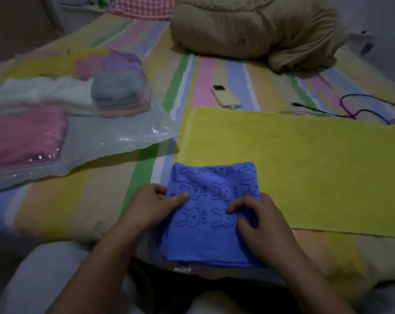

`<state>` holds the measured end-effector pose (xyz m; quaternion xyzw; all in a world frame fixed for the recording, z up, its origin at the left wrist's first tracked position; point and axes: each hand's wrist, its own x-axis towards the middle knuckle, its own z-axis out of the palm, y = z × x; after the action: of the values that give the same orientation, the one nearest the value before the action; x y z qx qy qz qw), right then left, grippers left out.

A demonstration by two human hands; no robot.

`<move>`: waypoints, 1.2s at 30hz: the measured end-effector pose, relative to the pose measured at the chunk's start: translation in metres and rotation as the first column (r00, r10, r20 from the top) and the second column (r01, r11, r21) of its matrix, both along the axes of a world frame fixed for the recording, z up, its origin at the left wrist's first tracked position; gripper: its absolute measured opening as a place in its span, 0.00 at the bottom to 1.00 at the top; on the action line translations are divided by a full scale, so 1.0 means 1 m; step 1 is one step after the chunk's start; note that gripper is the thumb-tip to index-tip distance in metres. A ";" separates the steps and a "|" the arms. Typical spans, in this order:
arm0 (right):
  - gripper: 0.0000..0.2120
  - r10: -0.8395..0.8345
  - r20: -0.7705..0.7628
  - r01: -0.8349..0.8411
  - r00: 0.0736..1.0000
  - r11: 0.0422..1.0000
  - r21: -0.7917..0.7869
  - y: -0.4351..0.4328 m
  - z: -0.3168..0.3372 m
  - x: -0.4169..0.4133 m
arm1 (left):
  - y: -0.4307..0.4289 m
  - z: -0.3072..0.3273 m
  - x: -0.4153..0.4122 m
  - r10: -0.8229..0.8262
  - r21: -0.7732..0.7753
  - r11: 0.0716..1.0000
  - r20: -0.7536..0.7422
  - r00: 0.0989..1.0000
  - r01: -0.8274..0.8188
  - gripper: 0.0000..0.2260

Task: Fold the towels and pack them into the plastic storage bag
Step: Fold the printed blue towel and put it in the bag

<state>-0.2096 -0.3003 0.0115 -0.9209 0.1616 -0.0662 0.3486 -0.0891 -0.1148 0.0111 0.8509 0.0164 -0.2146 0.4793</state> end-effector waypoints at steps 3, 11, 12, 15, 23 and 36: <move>0.13 -0.088 0.000 0.085 0.996 0.953 -0.293 0.023 0.011 0.007 | 0.002 0.004 -0.010 0.009 -0.166 0.986 0.086 0.996 0.006 0.09; 0.29 0.036 0.211 0.020 0.977 0.966 -0.259 0.108 0.024 0.020 | 0.022 0.038 -0.048 -0.102 -0.509 0.860 -0.100 0.990 0.037 0.15; 0.31 0.059 0.186 -0.009 0.981 0.965 -0.261 0.115 0.023 0.021 | 0.030 0.043 -0.050 -0.108 -0.562 0.827 -0.134 0.985 0.014 0.15; 0.30 0.058 0.186 -0.019 0.981 0.979 -0.204 0.137 0.024 0.022 | 0.057 0.050 -0.050 -0.103 -0.624 0.781 -0.124 0.987 0.003 0.15; 0.12 -0.012 0.163 -0.035 0.987 0.959 0.282 0.192 0.017 0.055 | 0.161 0.038 -0.011 0.020 -0.426 0.896 0.316 0.948 0.123 0.11; 0.14 0.220 0.176 -0.279 0.960 0.828 0.487 0.235 0.019 0.084 | 0.312 0.012 0.113 -0.431 0.552 0.770 0.820 0.377 -0.320 0.06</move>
<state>-0.1259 -0.0653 0.0308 -0.8046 0.0317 -0.0268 0.5923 0.0241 0.1970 0.0234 0.9267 -0.2133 0.2993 0.0780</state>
